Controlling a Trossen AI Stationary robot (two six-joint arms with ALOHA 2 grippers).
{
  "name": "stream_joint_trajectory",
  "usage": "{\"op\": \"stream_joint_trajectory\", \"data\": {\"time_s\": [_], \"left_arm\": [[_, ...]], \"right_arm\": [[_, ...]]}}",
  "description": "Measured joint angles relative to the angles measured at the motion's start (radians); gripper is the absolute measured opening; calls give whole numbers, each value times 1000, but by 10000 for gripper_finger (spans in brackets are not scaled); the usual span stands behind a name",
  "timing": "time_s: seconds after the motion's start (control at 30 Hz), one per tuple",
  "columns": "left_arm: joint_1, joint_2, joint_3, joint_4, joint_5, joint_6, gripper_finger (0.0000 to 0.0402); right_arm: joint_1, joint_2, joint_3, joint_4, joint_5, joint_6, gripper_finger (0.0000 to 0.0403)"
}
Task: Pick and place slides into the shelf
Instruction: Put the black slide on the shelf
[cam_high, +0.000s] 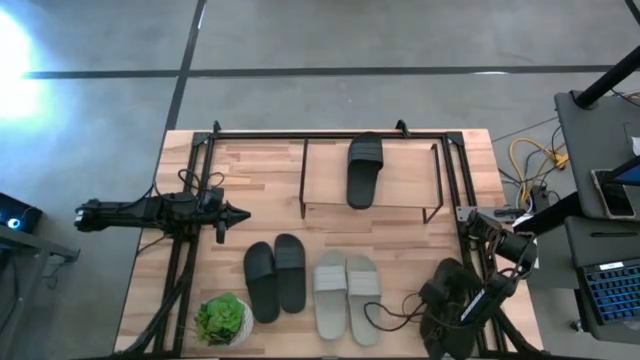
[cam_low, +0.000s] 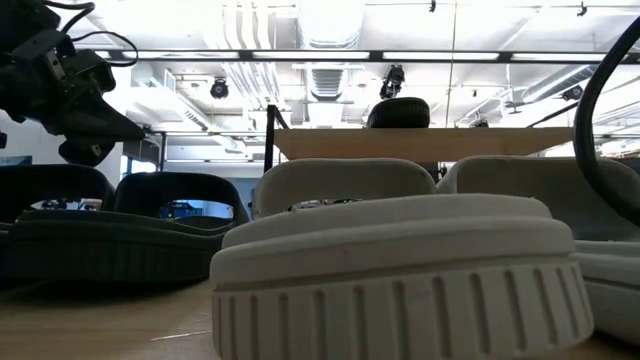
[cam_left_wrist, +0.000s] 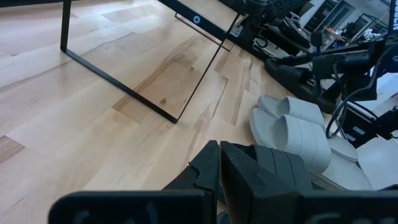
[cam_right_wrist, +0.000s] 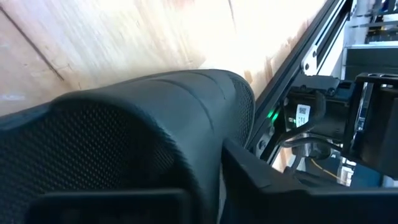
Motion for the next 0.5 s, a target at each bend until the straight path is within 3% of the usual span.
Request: {"op": "stream_joint_trajectory", "data": {"time_s": [0.3,0.5], "left_arm": [[0,0,0,0,0,0,0],[0,0,0,0,0,0,0]], "right_arm": [[-21,-43,0,-13,40,2,11],[-83,-74,41,-15,219,-56,10]]}}
